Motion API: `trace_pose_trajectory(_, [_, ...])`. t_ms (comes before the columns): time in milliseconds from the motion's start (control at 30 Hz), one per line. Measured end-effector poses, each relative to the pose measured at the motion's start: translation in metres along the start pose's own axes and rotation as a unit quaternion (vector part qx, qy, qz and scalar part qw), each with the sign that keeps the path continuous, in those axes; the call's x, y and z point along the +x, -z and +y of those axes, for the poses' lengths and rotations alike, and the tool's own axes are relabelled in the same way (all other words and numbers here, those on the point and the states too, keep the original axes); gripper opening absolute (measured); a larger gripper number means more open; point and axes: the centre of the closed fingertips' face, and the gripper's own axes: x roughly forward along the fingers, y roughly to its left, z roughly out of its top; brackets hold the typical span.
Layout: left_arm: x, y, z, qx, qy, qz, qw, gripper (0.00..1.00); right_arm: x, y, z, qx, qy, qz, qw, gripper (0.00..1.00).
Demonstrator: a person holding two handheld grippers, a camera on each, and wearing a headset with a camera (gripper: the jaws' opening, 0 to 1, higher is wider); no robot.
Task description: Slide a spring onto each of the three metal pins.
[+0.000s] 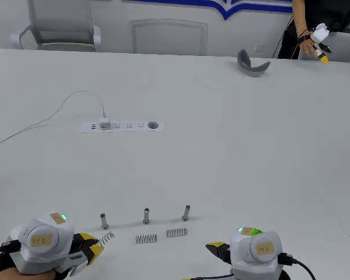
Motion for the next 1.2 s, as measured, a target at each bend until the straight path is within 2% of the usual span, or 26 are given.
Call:
trace_pose_trajectory(233, [-0.010,-0.004,-0.008,0.015,0.007,-0.002,0.9999,0.11,0.001,-0.001,0.003,-0.002,-0.004,0.000,1.0000,0.85])
trace_pose_trajectory(500, [-0.011,-0.019,-0.015,0.036,0.015,-0.005,0.9992,0.11,0.000,-0.014,0.005,0.002,-0.012,-0.016,0.9998,0.83])
trace_pose_trajectory(767, [-0.006,-0.038,-0.027,0.064,0.033,-0.011,0.9974,0.10,0.000,-0.031,0.007,0.009,-0.030,-0.033,0.9990,0.76])
trace_pose_trajectory(1000, [0.002,-0.046,-0.037,0.084,0.049,-0.009,0.9952,0.10,0.006,-0.044,0.014,0.010,-0.045,-0.043,0.9980,0.71])
trace_pose_trajectory(1100, [0.004,-0.051,-0.045,0.095,0.058,-0.009,0.9937,0.10,0.009,-0.050,0.020,0.012,-0.057,-0.048,0.9972,0.67])
trace_pose_trajectory(1200, [0.007,-0.056,-0.051,0.107,0.062,-0.009,0.9922,0.11,0.012,-0.056,0.025,0.026,-0.070,-0.060,0.9954,0.63])
